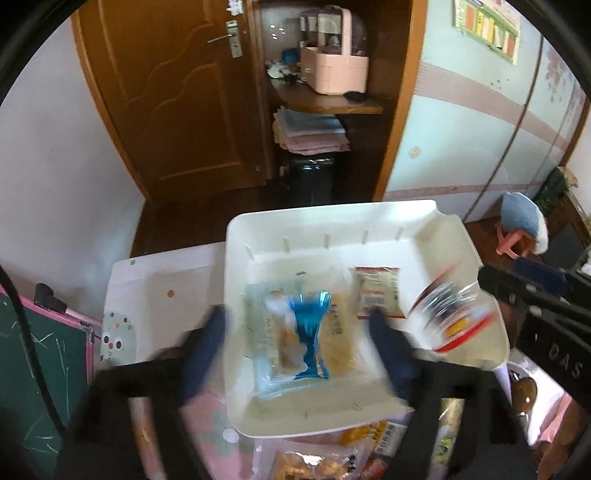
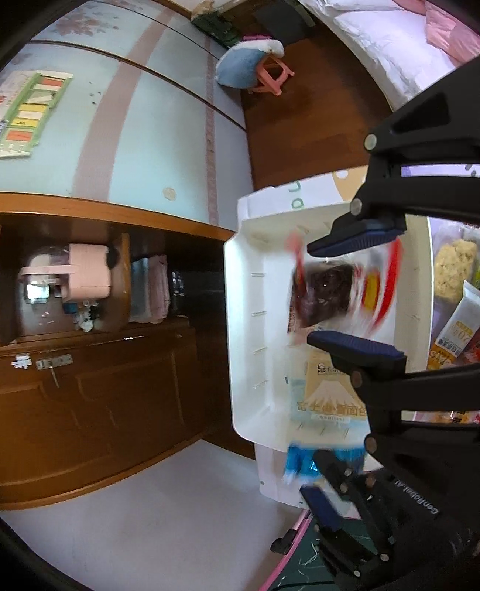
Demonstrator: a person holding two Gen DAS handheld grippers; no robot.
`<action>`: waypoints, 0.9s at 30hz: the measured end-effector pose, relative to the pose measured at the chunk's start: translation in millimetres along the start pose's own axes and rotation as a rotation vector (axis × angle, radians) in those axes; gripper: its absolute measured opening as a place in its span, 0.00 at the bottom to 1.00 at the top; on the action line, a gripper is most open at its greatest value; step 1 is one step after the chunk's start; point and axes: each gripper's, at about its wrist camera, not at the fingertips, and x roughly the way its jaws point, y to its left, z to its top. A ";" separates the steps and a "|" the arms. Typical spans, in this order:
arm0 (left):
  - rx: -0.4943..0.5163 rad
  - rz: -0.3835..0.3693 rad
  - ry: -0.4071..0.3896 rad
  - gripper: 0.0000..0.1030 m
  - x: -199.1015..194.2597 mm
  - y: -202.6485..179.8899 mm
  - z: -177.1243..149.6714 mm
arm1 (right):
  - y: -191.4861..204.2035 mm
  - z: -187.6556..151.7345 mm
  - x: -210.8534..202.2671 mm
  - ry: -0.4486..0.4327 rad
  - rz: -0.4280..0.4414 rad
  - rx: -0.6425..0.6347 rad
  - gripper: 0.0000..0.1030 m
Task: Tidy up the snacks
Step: 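Carry both snacks into the white tray and release them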
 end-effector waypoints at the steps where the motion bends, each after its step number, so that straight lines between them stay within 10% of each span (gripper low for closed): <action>1: 0.000 0.004 -0.010 0.83 0.4 1.4 0.1 | 0.4 -0.2 2.7 0.007 0.006 0.000 0.50; 27: -0.018 -0.028 -0.074 0.84 -70.0 16.0 -27.8 | 10.2 -29.9 -55.5 -0.055 0.013 -0.022 0.60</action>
